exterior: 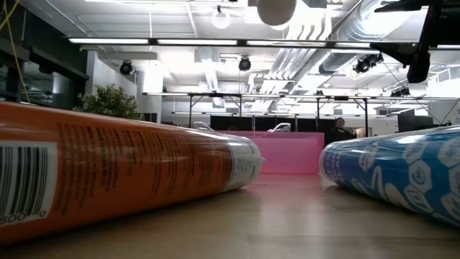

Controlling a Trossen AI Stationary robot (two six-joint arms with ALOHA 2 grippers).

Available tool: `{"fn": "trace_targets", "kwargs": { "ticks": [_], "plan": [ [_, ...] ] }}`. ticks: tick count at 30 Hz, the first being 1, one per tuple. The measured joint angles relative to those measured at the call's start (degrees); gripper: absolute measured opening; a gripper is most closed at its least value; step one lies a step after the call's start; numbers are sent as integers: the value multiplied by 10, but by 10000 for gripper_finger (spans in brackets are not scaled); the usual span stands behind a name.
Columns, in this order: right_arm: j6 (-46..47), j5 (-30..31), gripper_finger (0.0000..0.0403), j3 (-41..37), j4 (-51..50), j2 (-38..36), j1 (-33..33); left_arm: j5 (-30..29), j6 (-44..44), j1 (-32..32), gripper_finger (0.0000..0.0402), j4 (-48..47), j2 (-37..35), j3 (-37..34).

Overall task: Pick & place silicon tubes, Sealant and Lysol wipes
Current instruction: Put the left orange sealant into the transparent container

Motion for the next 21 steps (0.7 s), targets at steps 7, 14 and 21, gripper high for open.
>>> {"fn": "trace_targets", "kwargs": {
  "ticks": [7,14,21],
  "plan": [
    [18,0,303,0,0,0,0,129,-14,65,186,18,3,-1],
    [18,-11,303,0,4,0,0,190,-14,102,184,21,3,-1],
    [-132,-140,303,26,-2,0,0,212,-14,131,184,26,3,-1]
  ]
}}
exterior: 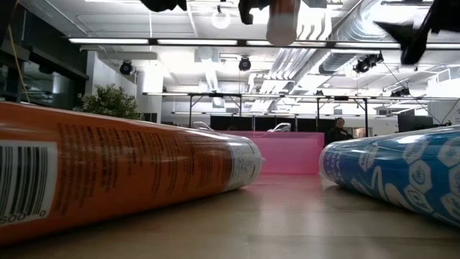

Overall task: Pick & place silicon tubes, Sealant and Lysol wipes
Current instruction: Put the left orange sealant into the transparent container

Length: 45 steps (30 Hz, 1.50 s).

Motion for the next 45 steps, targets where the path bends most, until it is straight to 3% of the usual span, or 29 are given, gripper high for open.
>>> {"fn": "trace_targets", "kwargs": {
  "ticks": [2,8,13,22,28,37,45],
  "plan": [
    [-23,8,303,22,-32,0,0,12,-1,8,184,6,0,0],
    [-40,143,303,105,-278,0,0,37,-2,26,183,24,0,0],
    [16,152,303,146,-399,0,0,50,-2,33,183,24,0,0],
    [18,148,303,147,-406,0,0,58,-15,33,183,29,1,0],
    [19,106,303,147,-401,0,0,64,-15,33,182,29,1,0],
    [25,-3,303,147,-404,0,0,73,-15,33,182,29,1,0],
    [25,-12,303,149,-379,37,-1,82,-14,41,182,28,1,0]
  ]
}}
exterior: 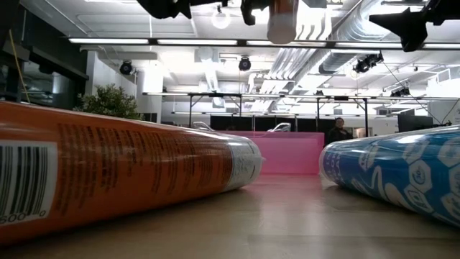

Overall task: Pick & place silicon tubes, Sealant and Lysol wipes
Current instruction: Put the left orange sealant into the transparent container

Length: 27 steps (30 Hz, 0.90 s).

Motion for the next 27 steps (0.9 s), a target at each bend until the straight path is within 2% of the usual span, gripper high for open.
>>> {"fn": "trace_targets", "kwargs": {
  "ticks": [7,11,19,27],
  "plan": [
    [-57,10,303,95,-15,90,-2,33,-5,16,182,0,0,0],
    [-99,8,303,164,-16,162,-28,42,1,16,182,0,0,0],
    [-89,-140,303,269,-35,327,-156,71,11,16,182,0,0,0],
    [-42,-310,303,370,-24,442,-270,104,14,16,182,0,0,0]
  ]
}}
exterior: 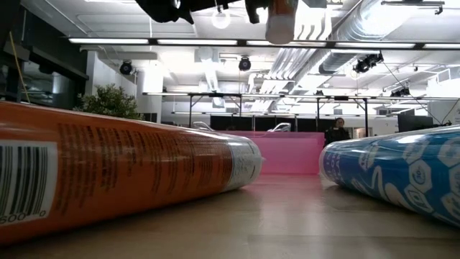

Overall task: Pick & place silicon tubes, Sealant and Lysol wipes
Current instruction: Put the left orange sealant into the transparent container

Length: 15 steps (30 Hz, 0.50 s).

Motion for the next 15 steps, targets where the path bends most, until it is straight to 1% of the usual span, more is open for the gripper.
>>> {"fn": "trace_targets", "kwargs": {
  "ticks": [4,6,11,15],
  "plan": [
    [31,-71,303,34,-5,60,-27,6,0,0,182,0,0,0],
    [40,-96,303,48,-1,89,-33,7,2,0,182,0,0,0],
    [40,-105,303,78,17,144,-35,33,6,0,182,0,0,0],
    [40,-109,299,97,24,163,-34,37,6,0,182,1,0,0]
  ]
}}
